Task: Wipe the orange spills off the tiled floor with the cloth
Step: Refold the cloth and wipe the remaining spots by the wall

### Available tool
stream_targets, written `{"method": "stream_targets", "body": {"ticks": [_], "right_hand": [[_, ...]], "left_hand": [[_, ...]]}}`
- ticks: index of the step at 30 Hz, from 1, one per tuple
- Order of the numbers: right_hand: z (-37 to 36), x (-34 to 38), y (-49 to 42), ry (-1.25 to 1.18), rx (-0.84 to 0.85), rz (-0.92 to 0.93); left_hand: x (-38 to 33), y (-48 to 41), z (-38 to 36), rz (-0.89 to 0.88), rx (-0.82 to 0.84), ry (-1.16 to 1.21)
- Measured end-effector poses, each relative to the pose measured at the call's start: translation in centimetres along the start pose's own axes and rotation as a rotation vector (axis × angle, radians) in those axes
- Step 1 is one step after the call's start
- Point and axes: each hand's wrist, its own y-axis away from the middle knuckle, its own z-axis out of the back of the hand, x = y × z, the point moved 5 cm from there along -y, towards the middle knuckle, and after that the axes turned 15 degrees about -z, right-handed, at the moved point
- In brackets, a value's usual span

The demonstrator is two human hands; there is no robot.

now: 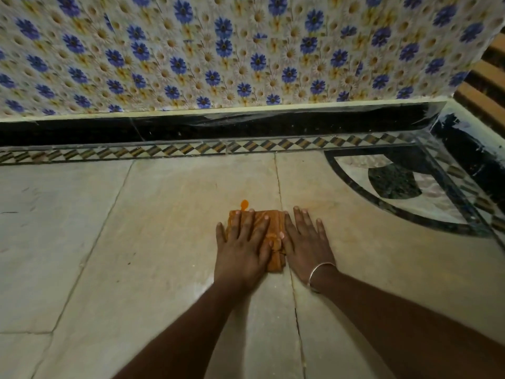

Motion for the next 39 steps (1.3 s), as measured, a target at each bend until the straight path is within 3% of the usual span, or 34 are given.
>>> {"method": "stream_targets", "body": {"ticks": [7, 11, 14, 18, 21, 25, 29, 32, 35, 39], "right_hand": [[-0.7, -0.4, -0.2, 0.028, -0.040, 0.003], [-0.5, -0.8, 0.1, 0.041, 0.011, 0.063], [-0.2, -0.9, 0.3, 0.050, -0.006, 0.069], [-0.2, -0.8, 0.4, 0.046, -0.072, 0.073], [-0.4, -0.8, 0.2, 0.061, -0.076, 0.085], [-0.7, -1.0, 0.3, 0.047, -0.040, 0.086], [-0.3, -0.9, 0.5, 0.058, -0.047, 0.077], [-0.3, -0.8, 0.5, 0.048, -0.074, 0.073], [-0.6, -0.8, 0.3, 0.066, -0.056, 0.078], [-0.5, -1.0, 0.3, 0.079, 0.008, 0.091]], "left_hand": [[1.4, -0.7, -0.5, 0.016, -0.039, -0.007], [3.1, 2.6, -0.3, 0.197, -0.045, 0.047], [0.2, 6.2, -1.0, 0.309, -0.052, 0.048], [-3.8, 5.2, -1.8, 0.200, -0.024, 0.027], [-0.9, 2.0, -1.0, 0.085, 0.016, -0.058], [5.3, 2.8, 0.2, 0.249, 0.003, -0.028], [1.7, 8.7, -0.9, 0.398, -0.041, -0.010], [-2.1, 8.4, -1.8, 0.306, -0.041, 0.004], [0.3, 5.3, -0.7, 0.183, 0.026, -0.075], [4.9, 5.6, 0.5, 0.272, 0.001, -0.105]]}}
